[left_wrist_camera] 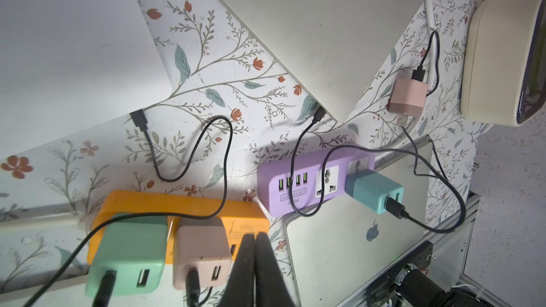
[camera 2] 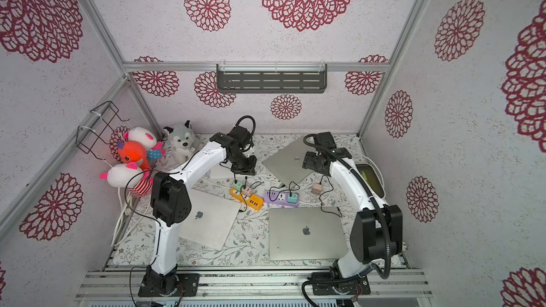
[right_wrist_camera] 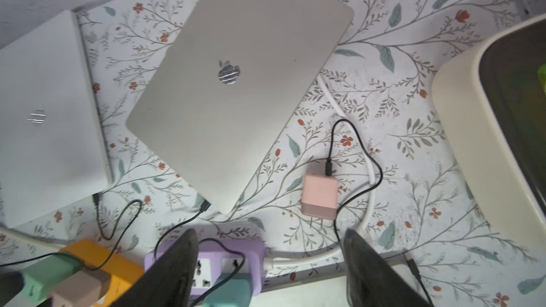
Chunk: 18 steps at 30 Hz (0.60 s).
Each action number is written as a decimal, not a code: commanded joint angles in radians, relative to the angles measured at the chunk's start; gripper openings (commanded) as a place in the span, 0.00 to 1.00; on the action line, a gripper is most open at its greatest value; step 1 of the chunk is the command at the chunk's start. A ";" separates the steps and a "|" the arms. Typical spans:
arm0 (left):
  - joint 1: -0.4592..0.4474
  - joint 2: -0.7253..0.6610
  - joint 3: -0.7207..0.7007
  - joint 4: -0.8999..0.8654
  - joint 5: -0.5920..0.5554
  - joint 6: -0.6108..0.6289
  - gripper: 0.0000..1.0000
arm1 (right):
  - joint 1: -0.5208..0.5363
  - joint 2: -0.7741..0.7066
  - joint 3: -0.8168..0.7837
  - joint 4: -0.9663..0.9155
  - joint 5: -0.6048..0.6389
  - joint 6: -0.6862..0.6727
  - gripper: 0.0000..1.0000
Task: Unplug the laptop charger
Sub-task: Place the plug at the center of the board, then remove the charging cable from the laptop.
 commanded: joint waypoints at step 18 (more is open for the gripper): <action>-0.110 0.244 0.219 0.086 -0.080 0.125 0.38 | -0.053 0.163 -0.082 0.304 -0.170 0.318 0.80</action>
